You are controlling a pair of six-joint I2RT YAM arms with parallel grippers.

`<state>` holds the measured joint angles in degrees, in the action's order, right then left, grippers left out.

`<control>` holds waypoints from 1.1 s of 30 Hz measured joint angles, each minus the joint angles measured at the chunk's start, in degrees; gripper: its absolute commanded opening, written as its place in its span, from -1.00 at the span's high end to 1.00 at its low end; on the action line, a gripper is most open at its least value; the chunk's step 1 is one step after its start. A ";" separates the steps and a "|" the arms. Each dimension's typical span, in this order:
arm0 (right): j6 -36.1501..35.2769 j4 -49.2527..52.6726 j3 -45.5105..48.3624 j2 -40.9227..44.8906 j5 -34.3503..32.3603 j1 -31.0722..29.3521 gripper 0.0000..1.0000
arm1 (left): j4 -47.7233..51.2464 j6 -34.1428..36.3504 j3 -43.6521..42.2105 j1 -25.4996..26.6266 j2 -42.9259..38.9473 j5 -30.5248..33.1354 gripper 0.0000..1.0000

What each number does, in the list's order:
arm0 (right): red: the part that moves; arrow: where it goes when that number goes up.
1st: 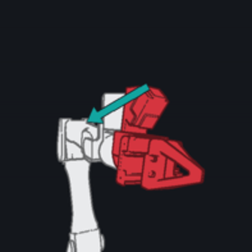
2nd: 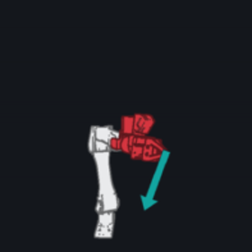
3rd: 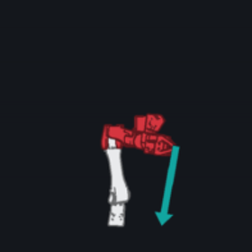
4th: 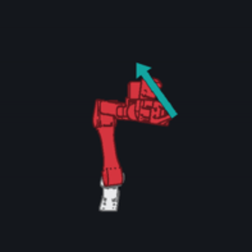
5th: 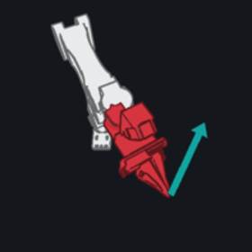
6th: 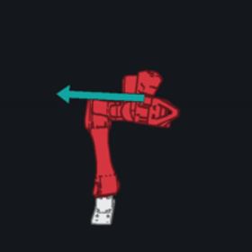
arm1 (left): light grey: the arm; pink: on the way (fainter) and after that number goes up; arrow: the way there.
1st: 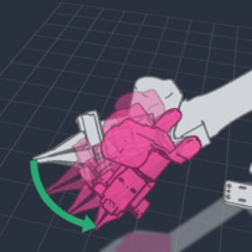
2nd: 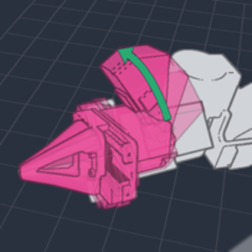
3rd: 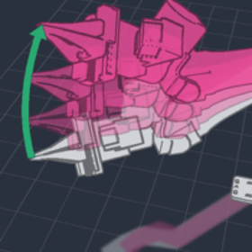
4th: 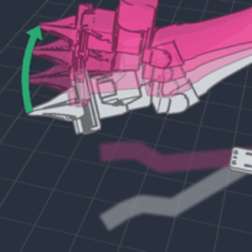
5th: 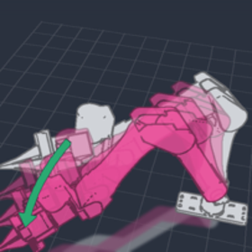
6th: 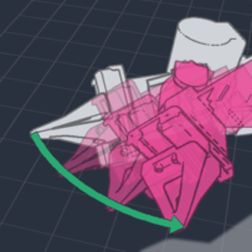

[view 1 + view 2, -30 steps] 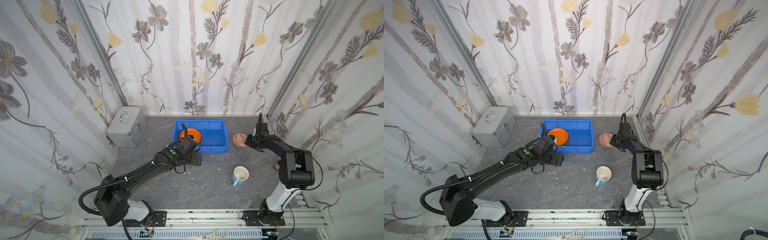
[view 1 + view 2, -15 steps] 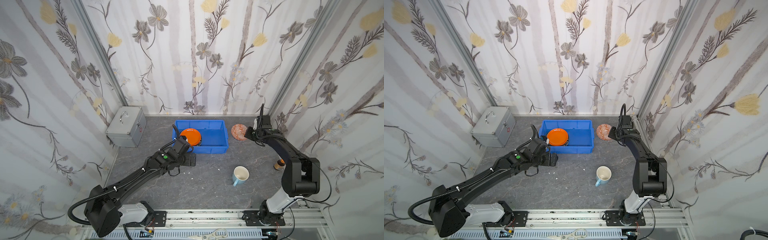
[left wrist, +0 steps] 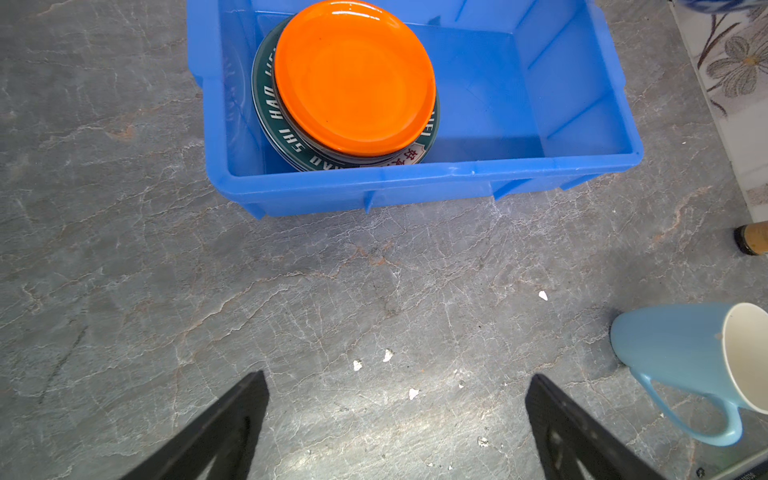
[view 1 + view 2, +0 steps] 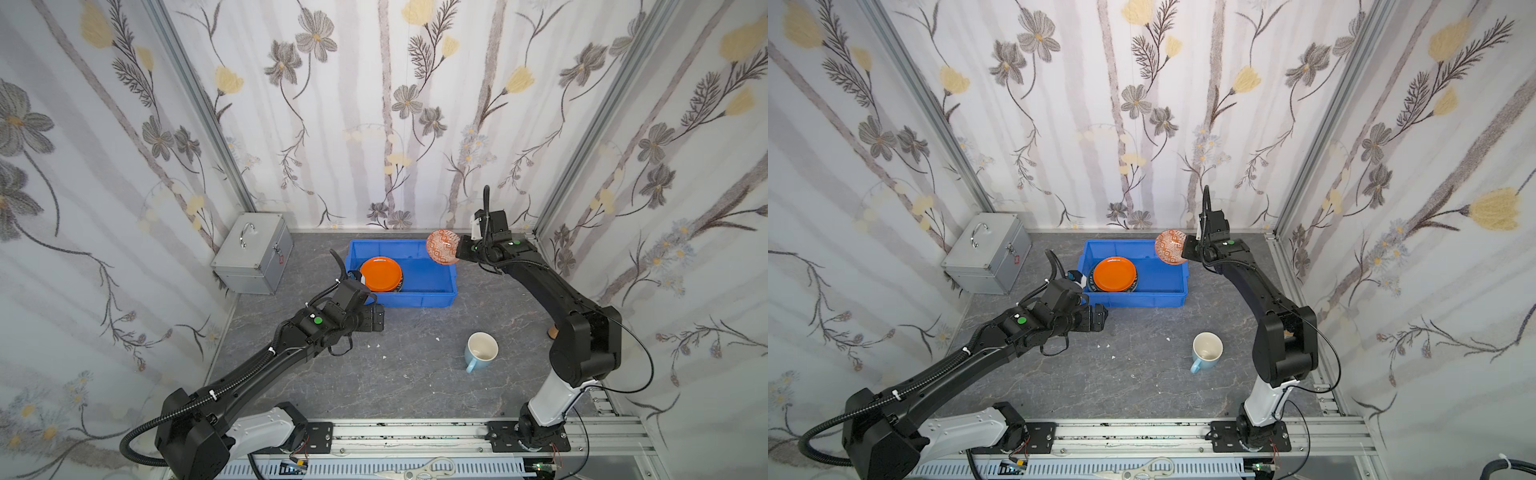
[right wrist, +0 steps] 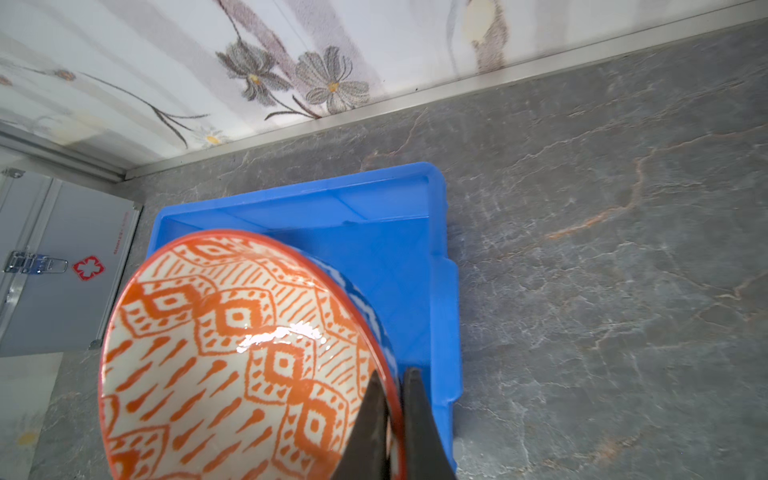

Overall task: Place the mixed dishes into the plastic bin
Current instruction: 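Lift the red-patterned bowl over the bin with right gripper, then lower the bowl into the bin beside the plates and open right gripper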

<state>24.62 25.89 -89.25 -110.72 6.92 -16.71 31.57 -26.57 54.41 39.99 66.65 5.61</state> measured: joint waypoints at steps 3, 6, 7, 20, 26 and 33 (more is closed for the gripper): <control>0.09 0.00 -3.17 -4.48 0.17 -1.51 0.85 | 0.00 0.00 -0.22 -0.42 -0.15 0.20 -1.00; 0.24 -0.09 -6.78 -9.38 0.72 -2.38 0.86 | 0.11 0.02 -0.24 -0.87 -0.17 0.33 -1.00; 0.24 -0.13 -8.02 -11.06 0.92 -2.54 0.86 | 0.20 0.02 -0.24 -1.03 -0.17 0.35 -1.00; 0.13 0.44 -19.56 -26.21 2.58 -2.73 0.86 | 0.57 0.68 -0.33 -3.37 1.81 0.70 -1.00; -0.92 2.19 -21.75 -28.83 2.23 -2.49 0.84 | 0.55 0.70 -0.33 -3.85 3.28 0.24 -1.00; -1.16 4.33 -21.84 -29.97 1.44 -2.19 0.79 | 0.39 0.92 -0.33 -4.35 4.33 -0.50 -1.00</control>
<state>23.46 30.22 -111.09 -140.68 8.36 -18.90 31.97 -25.65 54.08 35.64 70.98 5.10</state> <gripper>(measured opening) 0.099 0.997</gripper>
